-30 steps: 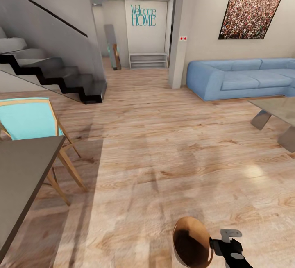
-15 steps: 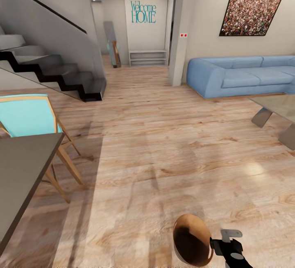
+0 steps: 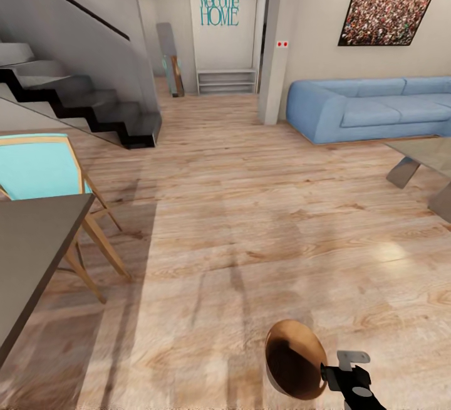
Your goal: Put the three can of soda from the living room inside the tash can in the kitchen.
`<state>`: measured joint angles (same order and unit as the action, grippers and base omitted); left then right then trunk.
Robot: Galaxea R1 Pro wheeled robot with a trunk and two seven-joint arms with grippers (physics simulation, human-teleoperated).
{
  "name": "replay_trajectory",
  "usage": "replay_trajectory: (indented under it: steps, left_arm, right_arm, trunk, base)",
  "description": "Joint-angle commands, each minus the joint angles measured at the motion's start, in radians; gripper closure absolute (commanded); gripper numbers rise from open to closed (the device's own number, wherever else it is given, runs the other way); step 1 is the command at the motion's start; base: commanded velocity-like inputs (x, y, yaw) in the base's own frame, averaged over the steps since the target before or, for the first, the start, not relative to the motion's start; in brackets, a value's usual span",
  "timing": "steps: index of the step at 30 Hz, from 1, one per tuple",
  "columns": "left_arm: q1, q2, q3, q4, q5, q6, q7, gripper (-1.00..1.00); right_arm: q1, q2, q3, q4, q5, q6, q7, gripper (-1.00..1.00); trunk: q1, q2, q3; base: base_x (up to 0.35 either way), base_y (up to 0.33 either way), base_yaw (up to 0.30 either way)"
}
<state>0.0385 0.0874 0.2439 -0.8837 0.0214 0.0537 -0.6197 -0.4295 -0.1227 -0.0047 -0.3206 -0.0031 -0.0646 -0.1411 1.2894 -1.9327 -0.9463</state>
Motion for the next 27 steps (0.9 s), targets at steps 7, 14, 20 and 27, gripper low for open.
replay_trajectory:
  steps: [7, 14, 20, 27]
  left_arm:
    - [0.000, 0.000, 0.000, 0.000, 0.000, 0.000, 0.000, -1.00]
    - [0.000, 0.000, 0.000, 0.000, 0.000, 0.000, 0.000, -1.00]
    - [0.000, 0.000, 0.000, 0.000, 0.000, 0.001, 0.000, -1.00]
    - [0.000, 0.000, 0.000, -0.001, 0.001, 0.001, 0.000, -1.00]
  right_arm:
    - [0.000, 0.000, 0.000, 0.000, 0.000, 0.000, 0.000, -1.00]
    - [0.000, 0.000, 0.000, 0.000, 0.000, 0.000, 0.000, -1.00]
    - [0.000, 0.000, 0.000, 0.000, 0.000, -0.001, 0.000, -1.00]
    - [0.000, 0.000, 0.001, 0.000, 0.000, -0.002, 0.000, -1.00]
  trunk:
    - [0.027, -0.049, -0.033]
    - [0.042, -0.077, -0.057]
    - [0.042, -0.077, -0.062]
    - [0.042, -0.077, -0.063]
  base:
    - [0.000, 0.000, 0.000]
    - [0.000, 0.000, 0.000]
    - [0.046, 0.025, 0.000]
    - [0.099, 0.056, 0.000]
